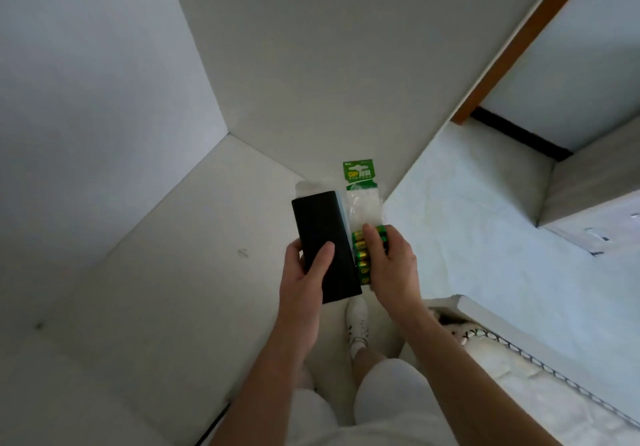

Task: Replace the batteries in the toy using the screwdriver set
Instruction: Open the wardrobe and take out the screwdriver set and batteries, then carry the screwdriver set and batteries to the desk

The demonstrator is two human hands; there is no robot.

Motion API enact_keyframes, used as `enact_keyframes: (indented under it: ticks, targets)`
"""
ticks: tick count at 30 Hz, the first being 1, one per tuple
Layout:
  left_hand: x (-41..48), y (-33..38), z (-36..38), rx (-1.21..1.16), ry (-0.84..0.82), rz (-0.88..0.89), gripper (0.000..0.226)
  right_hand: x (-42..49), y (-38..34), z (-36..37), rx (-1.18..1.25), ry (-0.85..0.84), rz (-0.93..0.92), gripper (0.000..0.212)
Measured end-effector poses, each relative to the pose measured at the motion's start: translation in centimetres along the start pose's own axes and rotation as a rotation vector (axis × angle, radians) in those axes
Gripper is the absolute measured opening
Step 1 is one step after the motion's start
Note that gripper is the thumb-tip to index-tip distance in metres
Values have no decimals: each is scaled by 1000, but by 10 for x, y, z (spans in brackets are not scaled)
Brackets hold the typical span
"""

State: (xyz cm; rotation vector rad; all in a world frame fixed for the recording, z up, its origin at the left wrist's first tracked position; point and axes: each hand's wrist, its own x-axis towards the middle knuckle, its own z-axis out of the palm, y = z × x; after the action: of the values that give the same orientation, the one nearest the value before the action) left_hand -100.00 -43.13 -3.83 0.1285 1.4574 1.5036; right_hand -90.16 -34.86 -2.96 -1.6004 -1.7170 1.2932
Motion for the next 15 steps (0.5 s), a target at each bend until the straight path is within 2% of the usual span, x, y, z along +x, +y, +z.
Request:
enact_keyframes:
  ticks: [5, 9, 15]
  targets:
    - [-17, 1, 33, 97, -148, -36, 59, -24, 13, -41, 63, 132, 105, 30]
    - [-25, -1, 68, 154, -238, -61, 56, -30, 22, -76, 122, 262, 145, 34]
    - [-25, 2, 132, 242, -393, -69, 37, -20, 30, -132, 189, 404, 162, 33]
